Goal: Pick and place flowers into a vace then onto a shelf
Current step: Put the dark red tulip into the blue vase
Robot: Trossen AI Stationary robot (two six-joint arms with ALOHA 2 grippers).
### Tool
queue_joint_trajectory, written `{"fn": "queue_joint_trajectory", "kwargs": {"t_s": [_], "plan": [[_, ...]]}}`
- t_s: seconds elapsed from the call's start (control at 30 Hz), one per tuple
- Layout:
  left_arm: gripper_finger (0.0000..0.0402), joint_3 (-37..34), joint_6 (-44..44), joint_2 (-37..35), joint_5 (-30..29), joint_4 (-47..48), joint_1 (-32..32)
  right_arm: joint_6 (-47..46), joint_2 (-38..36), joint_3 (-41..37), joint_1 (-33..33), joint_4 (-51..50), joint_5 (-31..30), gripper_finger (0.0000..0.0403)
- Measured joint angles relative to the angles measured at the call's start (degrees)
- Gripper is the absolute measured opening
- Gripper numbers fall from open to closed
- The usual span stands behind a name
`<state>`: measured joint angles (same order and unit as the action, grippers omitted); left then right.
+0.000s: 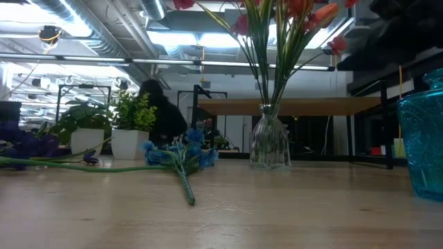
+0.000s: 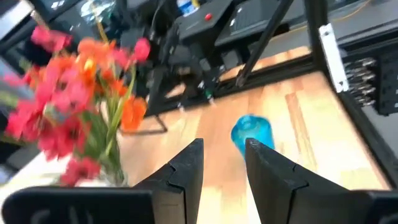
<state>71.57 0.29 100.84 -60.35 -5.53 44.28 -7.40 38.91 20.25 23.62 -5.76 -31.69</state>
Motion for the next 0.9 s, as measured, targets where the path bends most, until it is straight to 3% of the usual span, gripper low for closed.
{"fn": "queue_joint_trajectory", "kwargs": {"t_s": [0.23,0.4,0.6,0.9], "plan": [[0.0111,0.0,-21.9,0.0,-1.0,17.6,0.3,1.0,-3.5,0.0,5.0,-0.1,-4.7,0.0172],[0.0111,0.0,-36.4,0.0,3.5,27.1,0.4,1.3,-3.9,0.0,7.4,0.0,-4.7,0.015],[0.0111,0.0,-45.8,0.0,9.3,33.7,-0.1,1.3,-3.3,0.0,7.8,0.2,-4.8,0.0103],[0.0111,4.8,-68.2,0.0,31.4,61.7,-4.0,1.4,-2.6,0.0,7.8,0.3,-4.7,0.0062]]}}
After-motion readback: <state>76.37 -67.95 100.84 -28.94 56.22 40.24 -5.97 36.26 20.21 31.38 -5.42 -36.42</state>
